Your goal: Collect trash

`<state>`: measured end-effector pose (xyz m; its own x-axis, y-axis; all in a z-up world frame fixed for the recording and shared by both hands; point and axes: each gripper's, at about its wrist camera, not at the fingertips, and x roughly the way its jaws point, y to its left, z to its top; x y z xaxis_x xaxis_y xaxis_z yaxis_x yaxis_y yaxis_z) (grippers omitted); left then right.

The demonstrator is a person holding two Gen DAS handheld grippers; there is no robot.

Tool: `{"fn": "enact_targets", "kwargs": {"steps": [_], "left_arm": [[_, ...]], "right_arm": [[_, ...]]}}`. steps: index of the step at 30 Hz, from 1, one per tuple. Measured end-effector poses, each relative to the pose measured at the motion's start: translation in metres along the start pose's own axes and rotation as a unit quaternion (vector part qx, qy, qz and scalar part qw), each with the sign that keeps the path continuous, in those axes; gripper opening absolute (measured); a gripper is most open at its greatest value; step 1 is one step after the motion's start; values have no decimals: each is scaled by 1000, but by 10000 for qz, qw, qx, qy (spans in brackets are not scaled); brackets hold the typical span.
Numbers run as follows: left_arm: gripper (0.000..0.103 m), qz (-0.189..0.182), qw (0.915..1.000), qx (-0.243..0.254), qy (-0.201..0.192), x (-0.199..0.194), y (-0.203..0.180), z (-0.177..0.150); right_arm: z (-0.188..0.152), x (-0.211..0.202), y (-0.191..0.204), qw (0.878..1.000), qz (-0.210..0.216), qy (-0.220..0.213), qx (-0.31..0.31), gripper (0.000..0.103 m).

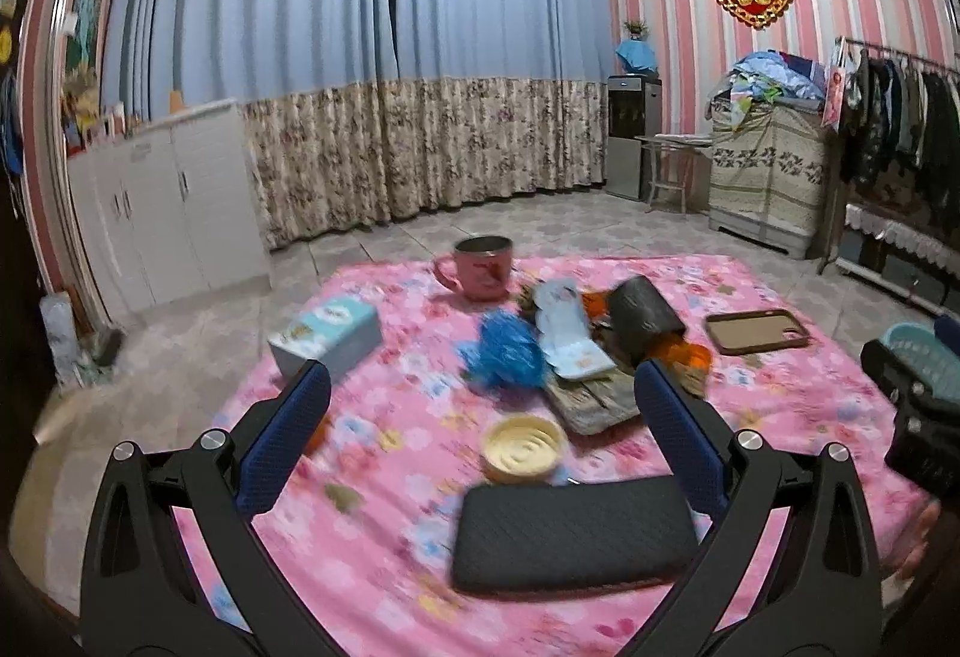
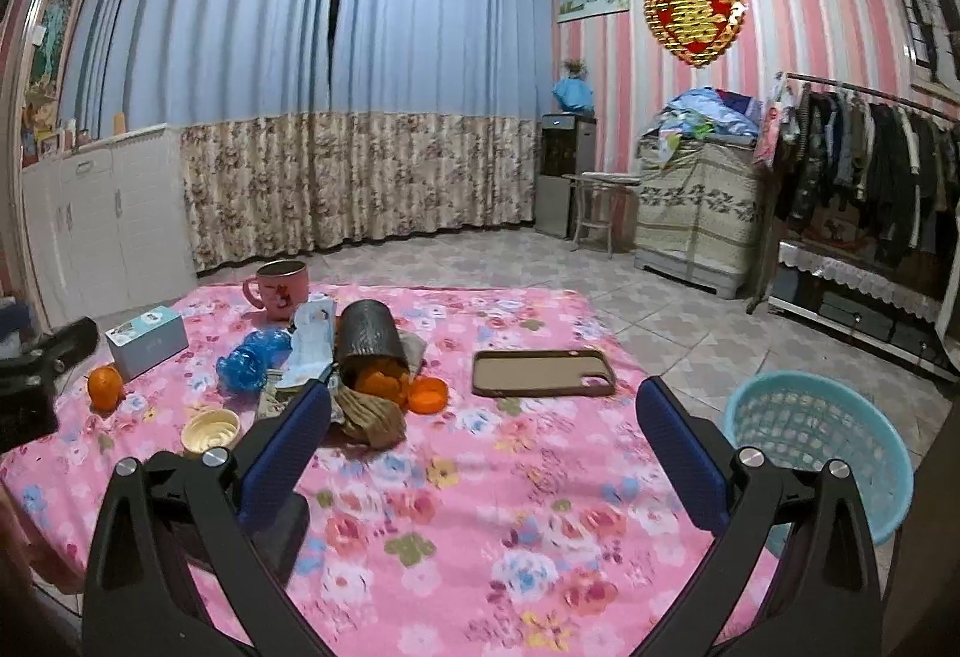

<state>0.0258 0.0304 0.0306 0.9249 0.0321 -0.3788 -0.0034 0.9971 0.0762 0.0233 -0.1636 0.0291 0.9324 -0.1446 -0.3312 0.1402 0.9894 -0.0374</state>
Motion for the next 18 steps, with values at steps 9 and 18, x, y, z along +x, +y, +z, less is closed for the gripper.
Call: {"fn": "enact_targets", "kwargs": {"steps": [9,18], "left_arm": [[98,341,9990,27,293,37,62,-5],[98,691,9941,-53,840,82,112,-36]], "right_arm": [[10,35,34,9987,421,115,-279,99],[9,79,46,9959,453,684,-394,99]]}}
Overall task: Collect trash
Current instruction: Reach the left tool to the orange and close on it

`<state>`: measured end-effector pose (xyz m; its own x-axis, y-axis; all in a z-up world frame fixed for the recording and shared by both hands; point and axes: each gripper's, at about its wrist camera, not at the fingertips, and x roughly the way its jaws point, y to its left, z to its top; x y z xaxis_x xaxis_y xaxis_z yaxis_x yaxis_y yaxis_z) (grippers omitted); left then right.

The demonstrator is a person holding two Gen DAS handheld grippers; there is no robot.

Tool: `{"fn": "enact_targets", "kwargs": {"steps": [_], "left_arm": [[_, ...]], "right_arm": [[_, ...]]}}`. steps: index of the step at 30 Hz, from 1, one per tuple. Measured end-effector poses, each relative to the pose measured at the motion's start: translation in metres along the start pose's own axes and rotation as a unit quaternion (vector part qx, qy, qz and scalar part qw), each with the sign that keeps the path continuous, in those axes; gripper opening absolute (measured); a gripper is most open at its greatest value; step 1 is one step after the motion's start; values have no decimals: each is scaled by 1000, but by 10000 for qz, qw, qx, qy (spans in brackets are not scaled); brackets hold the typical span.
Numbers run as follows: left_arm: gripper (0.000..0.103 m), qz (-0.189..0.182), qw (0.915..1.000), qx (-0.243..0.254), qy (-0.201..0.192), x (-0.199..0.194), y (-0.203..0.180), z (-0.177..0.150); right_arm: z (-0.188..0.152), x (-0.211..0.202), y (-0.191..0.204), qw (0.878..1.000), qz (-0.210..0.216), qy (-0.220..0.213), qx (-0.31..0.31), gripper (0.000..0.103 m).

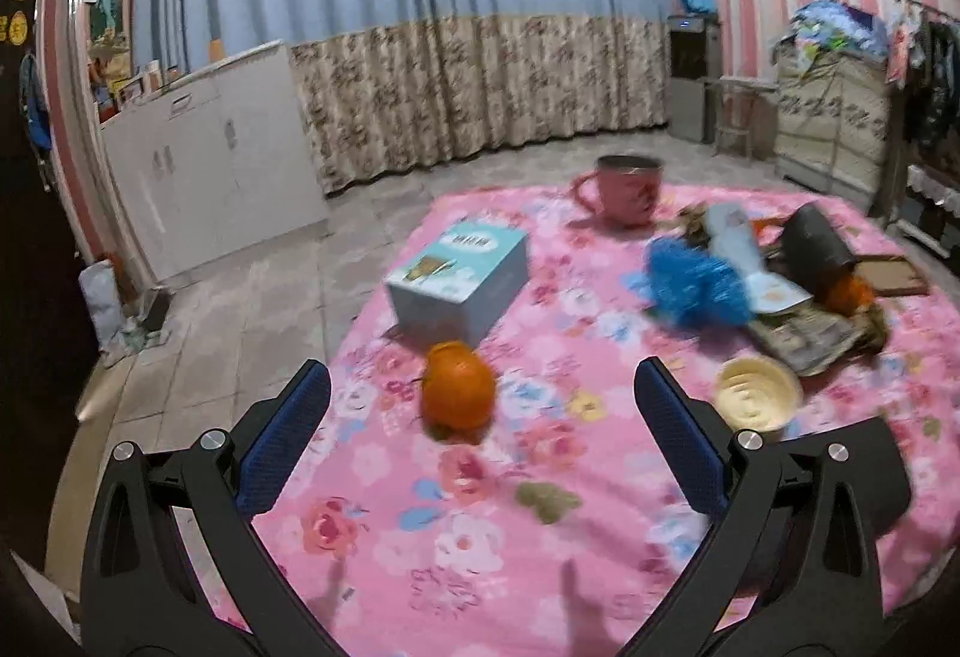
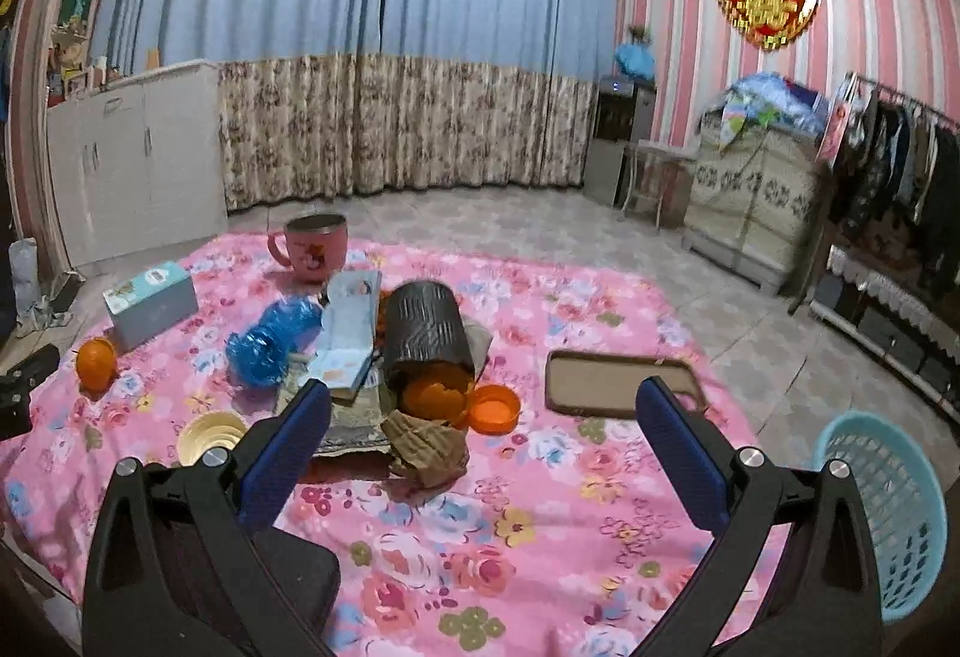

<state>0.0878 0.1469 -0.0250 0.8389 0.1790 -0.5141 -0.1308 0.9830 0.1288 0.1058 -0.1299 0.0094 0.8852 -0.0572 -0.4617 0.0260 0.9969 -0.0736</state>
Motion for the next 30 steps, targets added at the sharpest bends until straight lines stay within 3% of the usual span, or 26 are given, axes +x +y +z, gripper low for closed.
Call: {"fn": "enact_targets", "kwargs": {"steps": [4,10,13,16,21,24,26,30], "left_arm": [[98,78,9996,-93,256,26,12,-3],[98,79,9980,-230,592,63,28,-1],[87,-130,9950,-275,946,81,30,-1],[79,-336,9910,-307,1256,96,29,-2],[74,-429,9900,-313,1306,104,24,3],[63,-499,9871,-182,1511,112,17,1],[51,-542,9856,-206,1585,116,16,1],[45,-563,9855,-190,1589,117,15,2]], "right_arm": [[3,22,2,9995,109,283,-66,99],[-9,42,-2,9988,-65,474,81,99],[-14,51,-7,9975,42,693,142,99],[-18,53,-11,9973,-109,716,93,99],[-22,55,-17,9969,-330,713,-45,99],[-23,57,-21,9967,-302,755,42,99],[-22,58,-23,9967,-266,770,72,99],[-22,59,-23,9968,-199,766,112,99]]}}
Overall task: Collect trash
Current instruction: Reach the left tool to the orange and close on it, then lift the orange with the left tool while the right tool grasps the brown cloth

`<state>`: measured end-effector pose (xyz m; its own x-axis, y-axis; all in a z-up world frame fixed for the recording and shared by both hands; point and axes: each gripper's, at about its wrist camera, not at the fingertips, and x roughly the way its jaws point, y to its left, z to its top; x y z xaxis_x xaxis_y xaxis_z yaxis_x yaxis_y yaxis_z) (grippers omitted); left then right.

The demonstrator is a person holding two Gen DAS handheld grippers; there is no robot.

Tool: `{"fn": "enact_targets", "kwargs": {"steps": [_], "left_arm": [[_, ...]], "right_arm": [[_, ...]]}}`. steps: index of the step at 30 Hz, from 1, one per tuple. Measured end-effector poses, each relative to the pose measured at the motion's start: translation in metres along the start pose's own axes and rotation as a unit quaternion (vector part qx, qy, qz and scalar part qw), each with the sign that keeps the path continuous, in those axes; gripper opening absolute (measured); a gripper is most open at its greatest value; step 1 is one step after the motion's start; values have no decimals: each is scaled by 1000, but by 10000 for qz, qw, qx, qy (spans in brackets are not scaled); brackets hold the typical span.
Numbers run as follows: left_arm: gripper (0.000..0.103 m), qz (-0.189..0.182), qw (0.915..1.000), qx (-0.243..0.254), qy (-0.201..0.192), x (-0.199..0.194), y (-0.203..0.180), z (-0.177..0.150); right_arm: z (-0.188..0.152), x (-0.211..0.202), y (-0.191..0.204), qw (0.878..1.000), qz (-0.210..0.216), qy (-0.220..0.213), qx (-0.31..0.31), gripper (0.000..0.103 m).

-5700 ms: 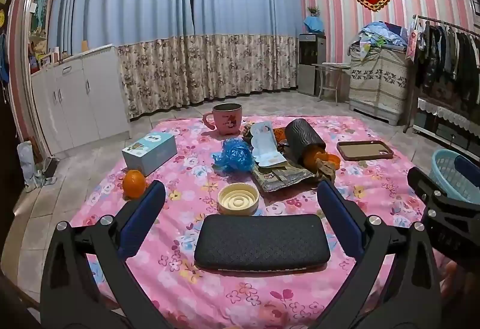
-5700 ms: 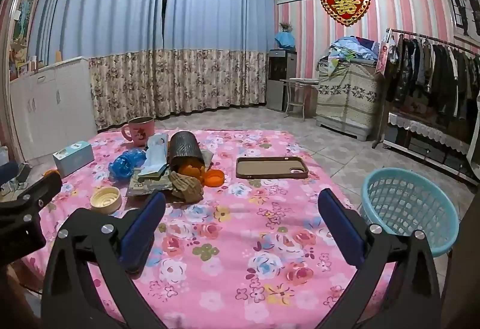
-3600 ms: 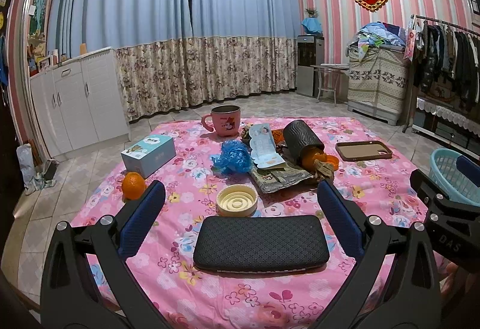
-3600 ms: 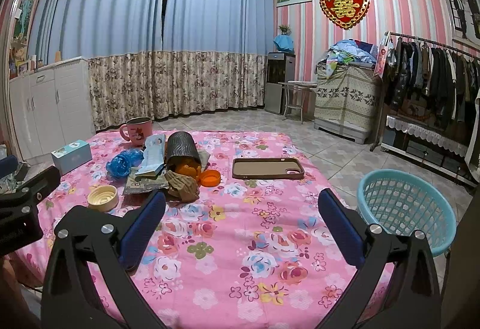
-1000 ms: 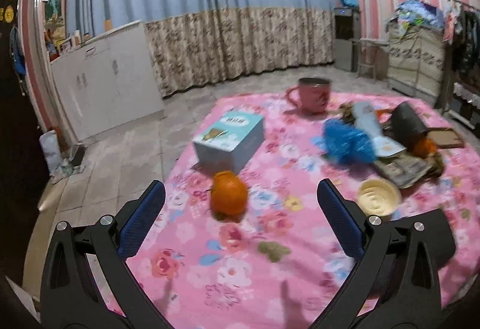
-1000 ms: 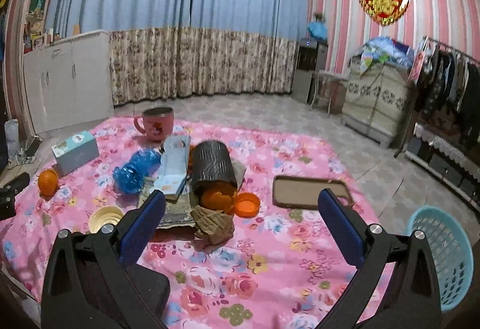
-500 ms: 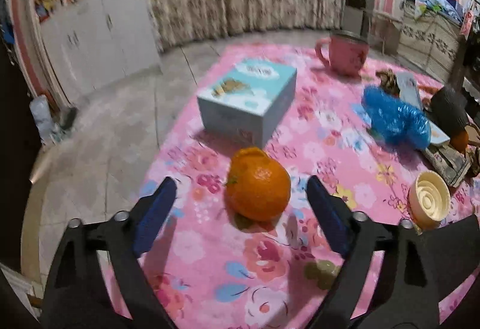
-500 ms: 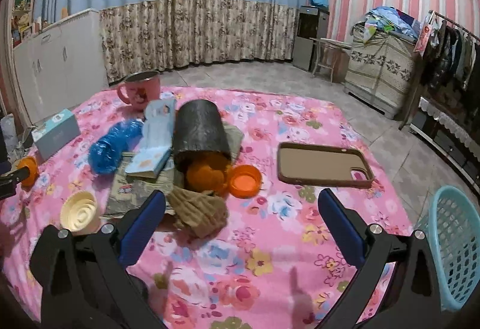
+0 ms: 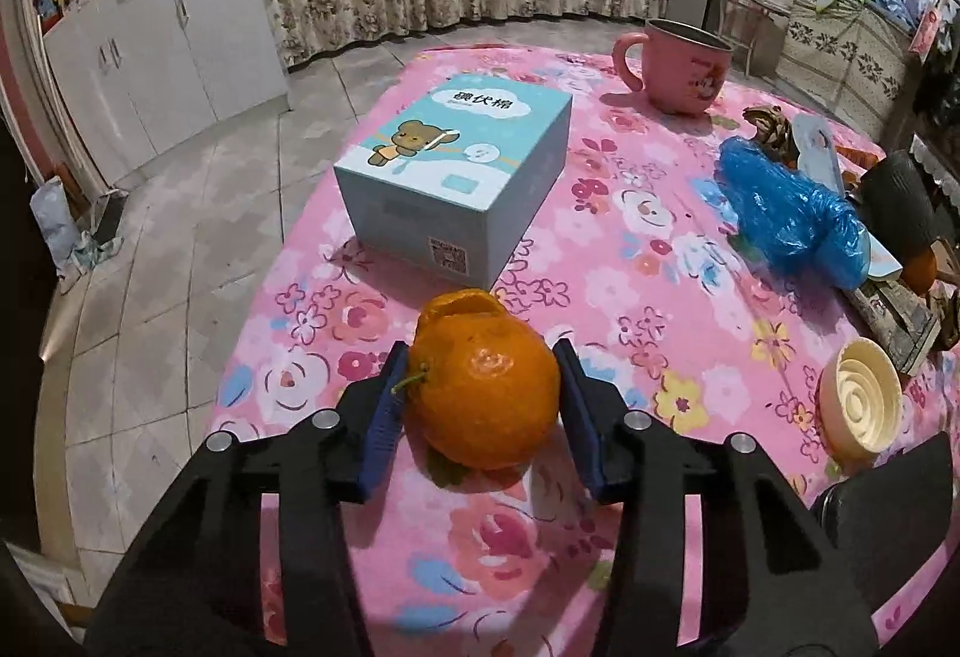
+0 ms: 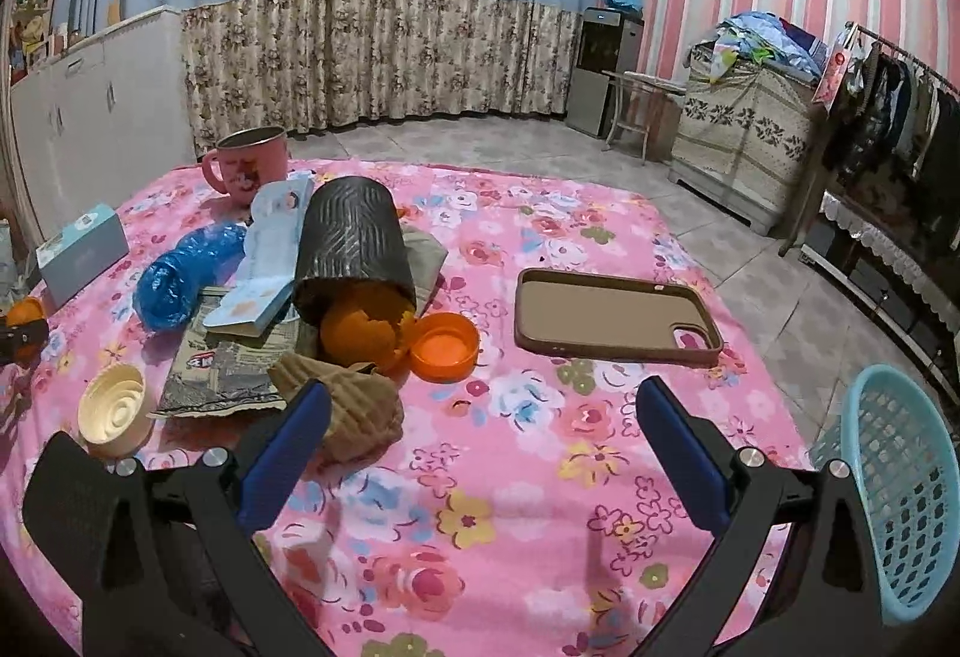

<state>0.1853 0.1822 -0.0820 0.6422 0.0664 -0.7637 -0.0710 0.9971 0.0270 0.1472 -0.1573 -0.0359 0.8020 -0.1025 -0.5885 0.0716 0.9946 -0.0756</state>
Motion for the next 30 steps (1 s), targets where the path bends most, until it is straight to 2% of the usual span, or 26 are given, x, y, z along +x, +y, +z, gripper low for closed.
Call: {"fn": "enact_targets", "kwargs": {"steps": [6,11,13,15,17,19,21,25,29,30], "left_arm": [[41,78,9998,119,-107,-9,-5,-1],[41,75,9993,156,-330,-27,-14,0],[41,59,9989,205,-416,-35,-19,-1],[41,63,9983,267,-506,-43,-26,0],[41,60,9978,323,-573,-51,-32,0],[41,40,9973,338,-657,-60,-39,1],[41,6,9966,323,-759,-68,-47,2],[41,-71,9952,386,-899,-82,-70,2],[41,-152,9928,573,-1045,-100,-100,5],[41,-196,9916,614,-1122,-108,-108,5]], "right_arm": [[-2,0,14,9996,232,-8,-187,99],[-3,10,26,9984,434,150,-336,98],[-4,14,30,9975,514,241,-421,92],[-4,19,30,9964,625,342,-450,78],[-4,22,29,9955,734,393,-448,72],[-4,25,27,9939,895,471,-437,59],[-4,26,26,9915,1132,528,-377,42],[-5,18,24,9908,1218,464,-360,34],[-11,3,5,9903,1275,542,-82,17],[-12,1,0,9902,1280,549,-43,16]]}}
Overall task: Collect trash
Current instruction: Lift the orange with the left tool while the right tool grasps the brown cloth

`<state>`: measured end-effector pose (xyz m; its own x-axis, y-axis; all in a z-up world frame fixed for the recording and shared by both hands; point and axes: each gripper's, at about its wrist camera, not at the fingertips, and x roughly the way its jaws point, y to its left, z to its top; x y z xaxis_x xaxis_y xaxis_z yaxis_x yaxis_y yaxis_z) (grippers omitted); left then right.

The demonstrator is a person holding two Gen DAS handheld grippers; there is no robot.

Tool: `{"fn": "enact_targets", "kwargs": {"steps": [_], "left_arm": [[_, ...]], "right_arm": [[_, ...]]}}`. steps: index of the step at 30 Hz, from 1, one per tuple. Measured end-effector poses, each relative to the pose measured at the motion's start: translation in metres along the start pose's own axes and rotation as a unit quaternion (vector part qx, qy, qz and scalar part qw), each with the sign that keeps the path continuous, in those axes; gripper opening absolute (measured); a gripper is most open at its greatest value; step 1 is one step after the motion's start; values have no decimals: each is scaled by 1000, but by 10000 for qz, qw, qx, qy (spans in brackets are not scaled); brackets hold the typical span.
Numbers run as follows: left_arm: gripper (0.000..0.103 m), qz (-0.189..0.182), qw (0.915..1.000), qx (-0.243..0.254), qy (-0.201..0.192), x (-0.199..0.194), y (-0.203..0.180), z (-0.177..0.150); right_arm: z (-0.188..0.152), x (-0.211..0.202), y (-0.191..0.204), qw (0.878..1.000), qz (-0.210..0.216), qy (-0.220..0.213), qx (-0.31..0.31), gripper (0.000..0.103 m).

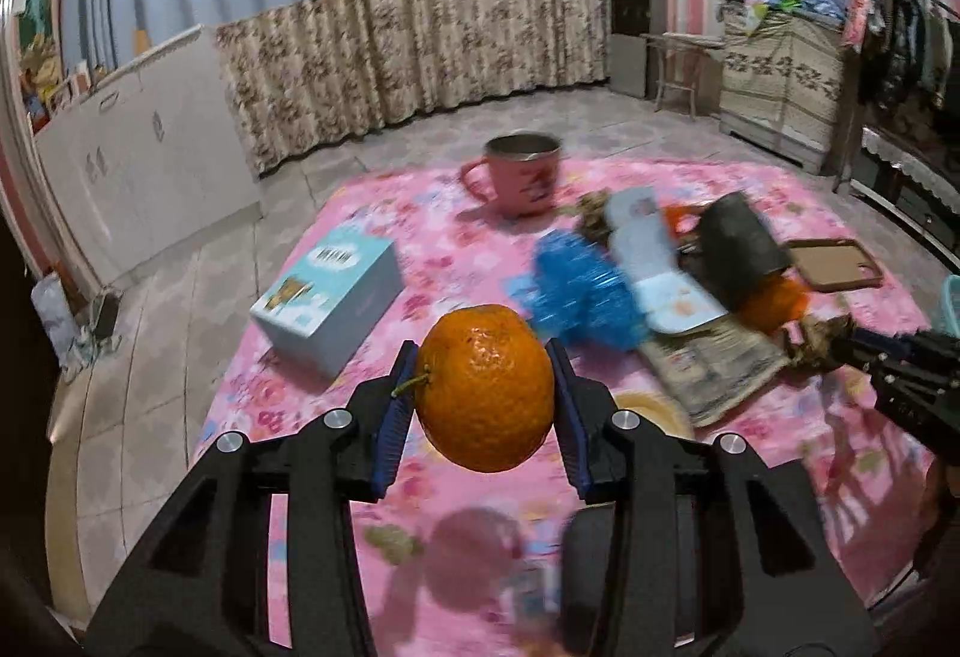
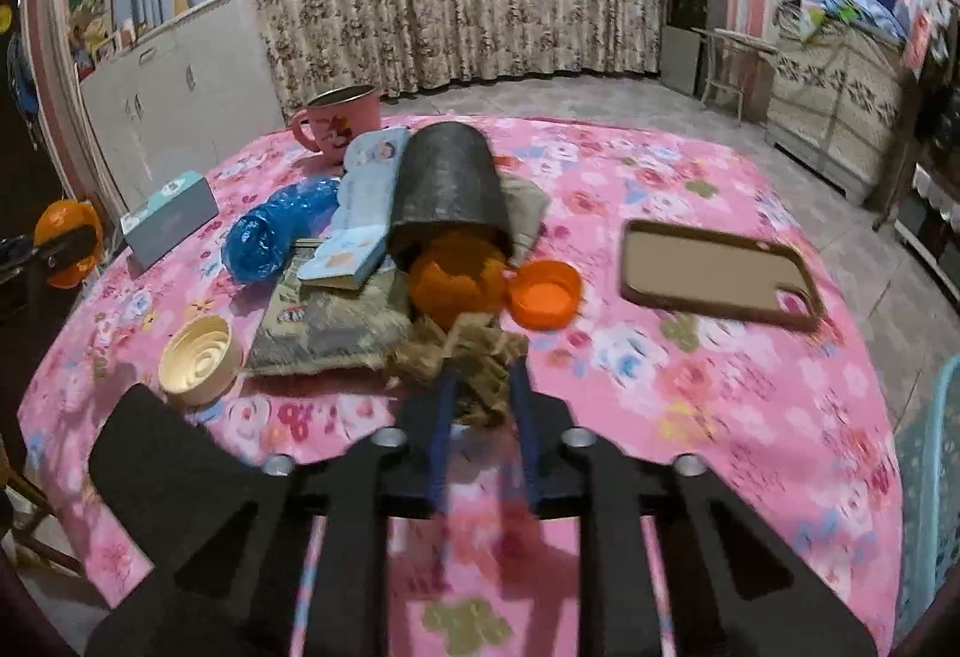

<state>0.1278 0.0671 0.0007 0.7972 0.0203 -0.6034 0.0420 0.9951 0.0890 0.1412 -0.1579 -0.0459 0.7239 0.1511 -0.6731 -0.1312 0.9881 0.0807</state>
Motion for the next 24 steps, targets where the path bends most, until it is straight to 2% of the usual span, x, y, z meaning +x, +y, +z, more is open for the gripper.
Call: {"fn": "enact_targets", "kwargs": {"steps": [2,7,11,12,13,14,15,24], "left_arm": [[41,-54,9999,71,-140,-10,-14,5],[41,-324,9984,139,-433,-33,-53,17],[41,-441,9967,267,-624,-46,-81,23],[41,-474,9963,270,-663,-48,-86,25],[41,-495,9961,245,-688,-50,-89,26],[41,-513,9961,217,-688,-51,-91,26],[41,-526,9961,186,-682,-51,-93,26],[41,-327,9979,27,-567,-33,-81,21]], "right_arm": [[-1,-9,-9,10000,-19,-33,59,10],[-1,-37,-35,9993,-165,-235,223,10],[1,-39,-52,9979,75,-216,612,13],[2,-38,-52,9977,66,-232,638,22],[2,-34,-50,9978,53,-212,628,35],[2,-31,-48,9979,14,-193,613,72],[1,-29,-43,9982,-37,-244,544,82],[11,4,-27,9994,-224,-6,258,82]]}}
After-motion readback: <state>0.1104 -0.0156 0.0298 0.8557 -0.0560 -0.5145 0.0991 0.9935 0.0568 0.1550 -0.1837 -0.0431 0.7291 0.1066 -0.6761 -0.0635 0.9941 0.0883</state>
